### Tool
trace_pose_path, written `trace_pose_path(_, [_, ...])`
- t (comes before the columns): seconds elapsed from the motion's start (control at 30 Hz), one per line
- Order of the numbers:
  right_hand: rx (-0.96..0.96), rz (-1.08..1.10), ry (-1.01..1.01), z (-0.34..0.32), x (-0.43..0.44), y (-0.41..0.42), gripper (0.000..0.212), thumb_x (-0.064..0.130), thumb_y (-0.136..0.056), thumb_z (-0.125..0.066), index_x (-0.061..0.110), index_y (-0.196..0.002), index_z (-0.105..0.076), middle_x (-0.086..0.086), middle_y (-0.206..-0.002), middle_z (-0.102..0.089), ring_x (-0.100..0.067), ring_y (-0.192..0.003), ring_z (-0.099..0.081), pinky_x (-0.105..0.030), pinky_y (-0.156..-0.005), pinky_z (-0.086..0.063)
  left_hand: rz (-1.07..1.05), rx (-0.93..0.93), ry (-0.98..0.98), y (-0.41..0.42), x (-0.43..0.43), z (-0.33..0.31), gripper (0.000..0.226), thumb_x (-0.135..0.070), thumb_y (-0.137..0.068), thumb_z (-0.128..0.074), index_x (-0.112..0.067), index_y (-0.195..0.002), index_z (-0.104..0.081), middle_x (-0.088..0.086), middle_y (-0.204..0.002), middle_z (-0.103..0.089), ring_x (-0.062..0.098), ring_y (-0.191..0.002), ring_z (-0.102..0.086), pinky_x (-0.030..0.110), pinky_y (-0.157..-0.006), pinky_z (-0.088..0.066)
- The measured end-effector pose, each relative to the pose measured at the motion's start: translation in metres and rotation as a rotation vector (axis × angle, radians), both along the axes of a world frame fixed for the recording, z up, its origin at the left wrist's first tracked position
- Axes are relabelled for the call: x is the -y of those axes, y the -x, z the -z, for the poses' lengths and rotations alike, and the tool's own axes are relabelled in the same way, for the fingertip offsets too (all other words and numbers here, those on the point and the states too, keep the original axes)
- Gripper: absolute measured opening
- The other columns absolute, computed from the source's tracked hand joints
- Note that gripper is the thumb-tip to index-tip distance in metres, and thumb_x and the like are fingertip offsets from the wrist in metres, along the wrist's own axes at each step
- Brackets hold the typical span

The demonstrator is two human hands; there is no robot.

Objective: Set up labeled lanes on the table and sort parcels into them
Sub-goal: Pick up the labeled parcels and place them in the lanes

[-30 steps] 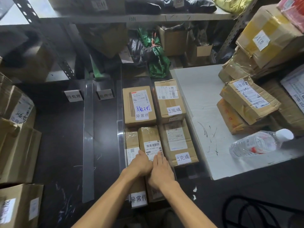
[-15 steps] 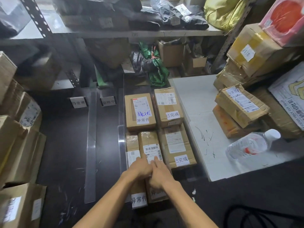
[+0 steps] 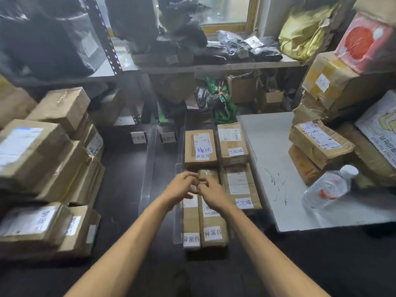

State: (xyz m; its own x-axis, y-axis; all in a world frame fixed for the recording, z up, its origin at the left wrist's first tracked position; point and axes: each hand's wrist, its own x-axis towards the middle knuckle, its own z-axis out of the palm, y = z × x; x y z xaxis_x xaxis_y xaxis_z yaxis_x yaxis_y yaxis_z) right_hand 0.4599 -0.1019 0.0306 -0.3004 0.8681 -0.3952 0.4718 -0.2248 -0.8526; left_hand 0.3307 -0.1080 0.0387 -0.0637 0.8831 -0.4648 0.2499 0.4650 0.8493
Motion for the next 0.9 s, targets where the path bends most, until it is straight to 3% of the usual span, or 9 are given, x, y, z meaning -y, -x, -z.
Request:
trace_pose_path(0.1, [-0.085, -0.005, -0.117, -0.033, -0.004, 0.042, 0.031, 0.021, -0.107, -0.044, 0.011, -0.130, -0.061, -0.005, -0.123, -0.065, -0.020, -0.115, -0.061, -0.031, -0.091, -0.049, -0.130, -0.014, -0.132, 0.040, 0.017, -0.040, 0.029, -0.006, -0.104, -0.039, -0.012, -0.122, -0.060, 0.006, -0.096, -0.068, 0.011, -0.073, -0.066, 0.022, -0.063, -0.053])
trace_pose_path(0.2, [-0.211, -0.043, -0.230, -0.069, 0.003, 0.097, 0.027, 0.024, -0.106, -0.043, 0.014, -0.111, -0.069, -0.003, -0.107, -0.069, -0.021, -0.106, -0.063, -0.041, -0.096, -0.050, -0.334, 0.070, -0.243, 0.090, 0.032, -0.074, 0.031, -0.004, -0.103, -0.036, -0.009, -0.120, -0.061, 0.009, -0.091, -0.068, 0.019, -0.074, -0.065, 0.026, -0.064, -0.050])
trace_pose_path(0.33, [-0.427, -0.121, -0.185, -0.107, 0.023, 0.175, 0.028, 0.021, -0.105, -0.045, 0.022, -0.094, -0.070, -0.002, -0.095, -0.071, -0.021, -0.097, -0.066, -0.041, -0.089, -0.054, -0.498, 0.120, -0.392, 0.168, 0.074, -0.108, 0.032, -0.007, -0.105, -0.033, -0.014, -0.104, -0.064, 0.012, -0.095, -0.069, 0.025, -0.078, -0.067, 0.030, -0.070, -0.050])
trace_pose_path(0.5, [-0.560, -0.241, -0.105, -0.127, 0.051, 0.264, 0.022, 0.013, -0.104, -0.049, 0.006, -0.108, -0.070, -0.013, -0.098, -0.073, -0.019, -0.089, -0.067, -0.035, -0.087, -0.054, -0.649, 0.059, -0.477, 0.254, 0.135, -0.125, 0.029, -0.013, -0.107, -0.036, -0.013, -0.109, -0.066, 0.010, -0.097, -0.071, 0.021, -0.087, -0.068, 0.032, -0.078, -0.053])
trace_pose_path(0.63, [-0.502, -0.307, -0.172, -0.115, 0.061, 0.330, 0.018, 0.016, -0.097, -0.057, 0.014, -0.108, -0.072, -0.008, -0.104, -0.074, -0.020, -0.095, -0.067, -0.034, -0.086, -0.054, -0.718, 0.069, -0.526, 0.314, 0.159, -0.119, 0.028, -0.012, -0.106, -0.038, -0.012, -0.109, -0.066, 0.011, -0.099, -0.071, 0.020, -0.089, -0.067, 0.028, -0.077, -0.055])
trace_pose_path(0.73, [-0.433, -0.285, -0.160, -0.105, 0.064, 0.365, 0.024, 0.017, -0.101, -0.056, 0.011, -0.124, -0.063, -0.008, -0.113, -0.070, -0.021, -0.100, -0.066, -0.031, -0.083, -0.052, -0.722, 0.111, -0.509, 0.347, 0.165, -0.113, 0.027, -0.009, -0.106, -0.037, -0.011, -0.109, -0.064, 0.010, -0.102, -0.068, 0.020, -0.092, -0.065, 0.024, -0.074, -0.054])
trace_pose_path(0.9, [-0.351, -0.132, -0.055, -0.079, 0.051, 0.391, 0.027, 0.026, -0.102, -0.056, 0.019, -0.127, -0.050, 0.002, -0.113, -0.064, -0.019, -0.111, -0.063, -0.044, -0.101, -0.053, -0.739, 0.043, -0.508, 0.398, 0.139, -0.112, 0.026, -0.011, -0.104, -0.041, -0.020, -0.103, -0.066, 0.005, -0.108, -0.068, 0.018, -0.103, -0.064, 0.030, -0.093, -0.053])
